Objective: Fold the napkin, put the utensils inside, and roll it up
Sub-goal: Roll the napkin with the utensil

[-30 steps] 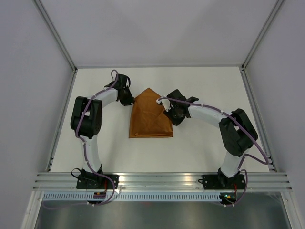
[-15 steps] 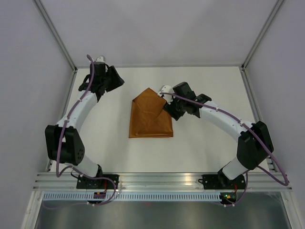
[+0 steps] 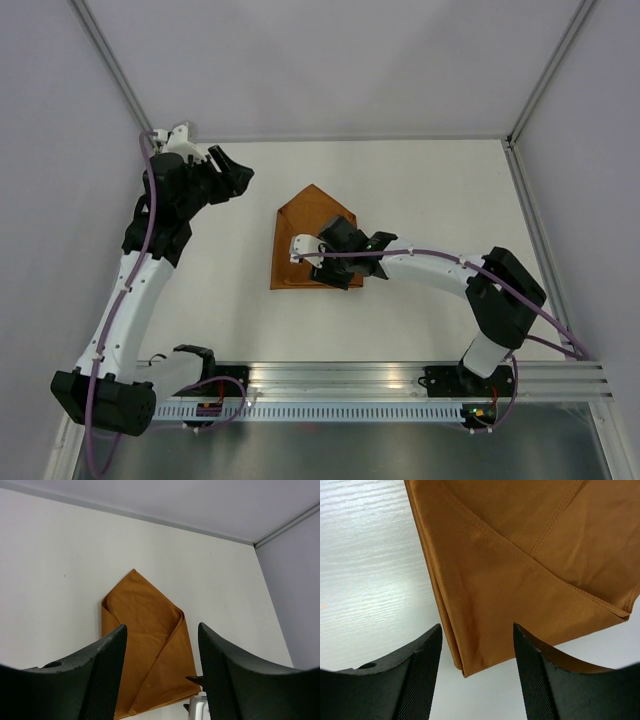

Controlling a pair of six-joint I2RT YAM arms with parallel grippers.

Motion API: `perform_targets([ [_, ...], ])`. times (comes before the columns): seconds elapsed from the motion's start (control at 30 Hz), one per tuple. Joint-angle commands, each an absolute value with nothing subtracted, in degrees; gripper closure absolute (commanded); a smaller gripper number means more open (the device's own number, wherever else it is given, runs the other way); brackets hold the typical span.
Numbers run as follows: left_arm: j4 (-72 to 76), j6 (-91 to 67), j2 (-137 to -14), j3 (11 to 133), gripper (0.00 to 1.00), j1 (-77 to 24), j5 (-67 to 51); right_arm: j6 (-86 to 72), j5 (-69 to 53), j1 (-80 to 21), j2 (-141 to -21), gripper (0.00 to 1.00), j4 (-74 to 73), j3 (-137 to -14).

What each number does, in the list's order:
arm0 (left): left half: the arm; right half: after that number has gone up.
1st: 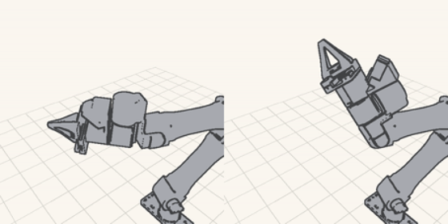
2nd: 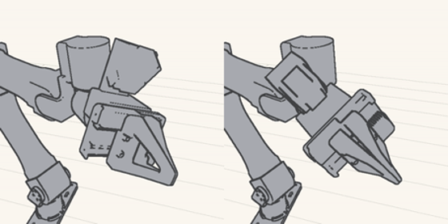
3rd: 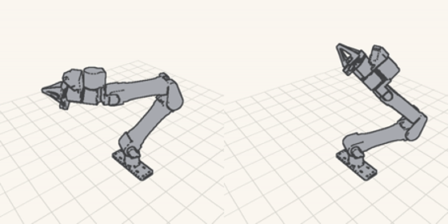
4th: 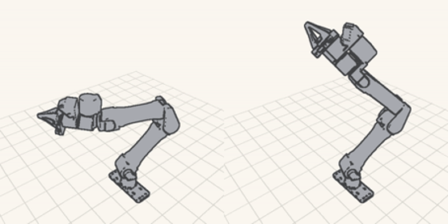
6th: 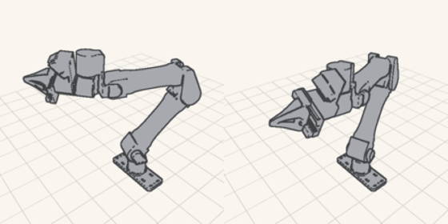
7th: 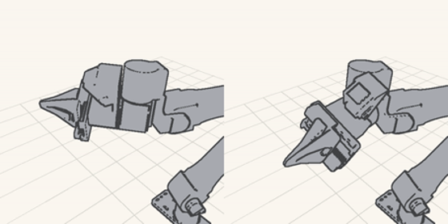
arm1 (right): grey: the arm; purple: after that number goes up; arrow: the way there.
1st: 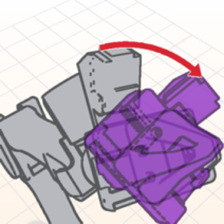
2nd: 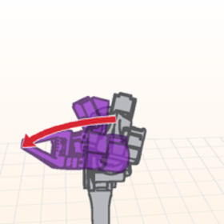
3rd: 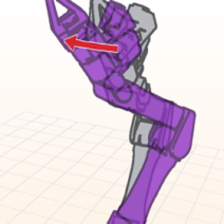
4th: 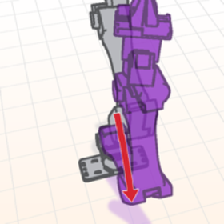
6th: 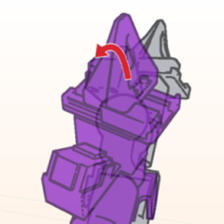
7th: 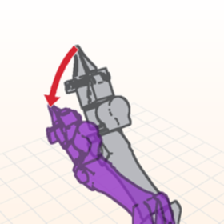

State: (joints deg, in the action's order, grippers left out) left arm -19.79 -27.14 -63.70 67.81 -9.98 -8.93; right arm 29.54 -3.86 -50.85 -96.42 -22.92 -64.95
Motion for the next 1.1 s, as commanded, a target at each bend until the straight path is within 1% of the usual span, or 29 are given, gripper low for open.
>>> perform_targets([
  [0.0, -21.8, -24.0, -61.7, 67.2, 0.36, -10.0, -10.7, 32.1, -3.8, -51.2, -97.4, 0.35, -18.2, -64.0],
  [0.43, -18.5, -25.2, -61.5, 62.4, 0.36, -10.3, -13.3, 32.3, -4.0, -54.8, -100.5, 0.36, -16.7, -64.0],
  [0.63, -17.6, -25.2, -62.0, 61.6, 0.36, -10.6, -14.1, 32.5, -3.7, -55.8, -103.3, 0.39, -15.7, -64.3],
  [0.87, -16.2, -24.8, -63.0, 61.0, 0.37, -11.5, -14.3, 34.1, -2.7, -55.8, -105.6, 0.41, -13.8, -63.6],
  [1.0, -15.6, -24.3, -63.5, 60.1, 0.37, -12.6, -14.0, 35.2, -4.4, -55.4, -106.4, 0.42, -14.1, -63.5],
  [1.07, -15.6, -23.8, -63.7, 59.7, 0.37, -13.3, -13.3, 35.4, -5.8, -55.1, -107.0, 0.45, -15.2, -64.0],
])
